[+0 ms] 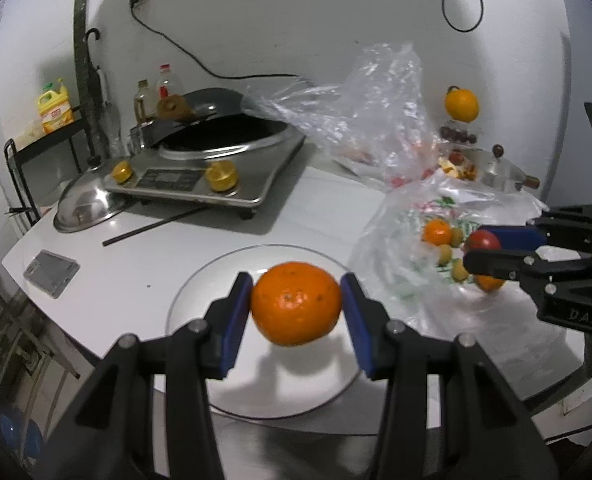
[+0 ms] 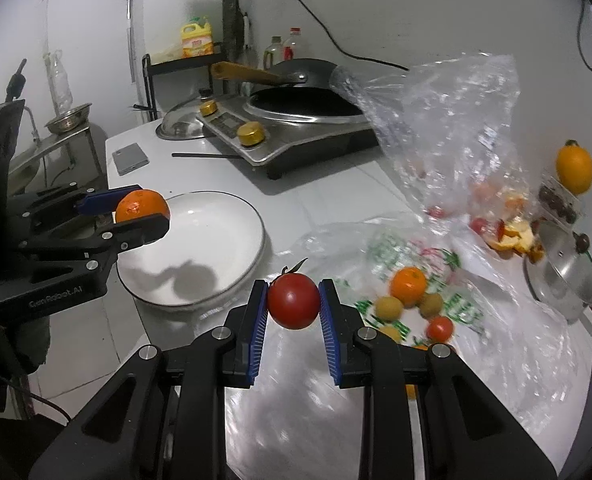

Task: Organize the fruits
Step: 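Carry the mandarin over the white plate and open the left tool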

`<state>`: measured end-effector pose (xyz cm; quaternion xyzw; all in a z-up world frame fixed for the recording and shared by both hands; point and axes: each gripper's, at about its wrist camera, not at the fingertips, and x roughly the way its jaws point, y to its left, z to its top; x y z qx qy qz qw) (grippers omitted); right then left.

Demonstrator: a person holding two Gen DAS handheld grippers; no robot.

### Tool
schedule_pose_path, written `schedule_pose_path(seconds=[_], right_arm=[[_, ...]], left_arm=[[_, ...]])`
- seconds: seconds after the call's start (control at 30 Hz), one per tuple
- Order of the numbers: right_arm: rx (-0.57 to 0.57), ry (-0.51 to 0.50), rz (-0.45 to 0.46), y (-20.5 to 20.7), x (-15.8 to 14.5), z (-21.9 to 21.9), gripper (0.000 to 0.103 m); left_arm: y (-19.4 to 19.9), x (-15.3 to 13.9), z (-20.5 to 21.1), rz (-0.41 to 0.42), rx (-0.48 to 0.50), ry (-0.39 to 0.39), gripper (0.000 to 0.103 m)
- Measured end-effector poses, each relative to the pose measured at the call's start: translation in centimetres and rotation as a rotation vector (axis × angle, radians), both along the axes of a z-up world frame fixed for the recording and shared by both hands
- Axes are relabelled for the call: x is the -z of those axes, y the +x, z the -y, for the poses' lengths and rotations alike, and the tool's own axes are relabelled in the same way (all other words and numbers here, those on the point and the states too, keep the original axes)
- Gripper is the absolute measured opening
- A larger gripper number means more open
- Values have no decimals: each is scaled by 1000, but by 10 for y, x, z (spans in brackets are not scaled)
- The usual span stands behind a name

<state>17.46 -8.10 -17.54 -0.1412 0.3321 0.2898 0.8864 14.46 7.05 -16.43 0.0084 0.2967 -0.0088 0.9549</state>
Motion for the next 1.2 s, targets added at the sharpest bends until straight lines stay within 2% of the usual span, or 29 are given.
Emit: schedule_pose_path(seconds=[0.3, 0.53, 0.87, 1.2], right_arm=[[-48, -7, -18, 11, 8, -44, 28], [-74, -14, -37, 26, 16, -70, 28], [-73, -18, -68, 51, 32, -84, 28], [-73, -22, -75, 62, 37, -89, 28]], left_arm=[[9, 12, -37, -14, -31, 0, 47], [24, 25, -49, -32, -44, 8, 47], [58, 48, -58, -83, -40, 27, 47], [74, 65, -62, -125, -48, 53, 47]])
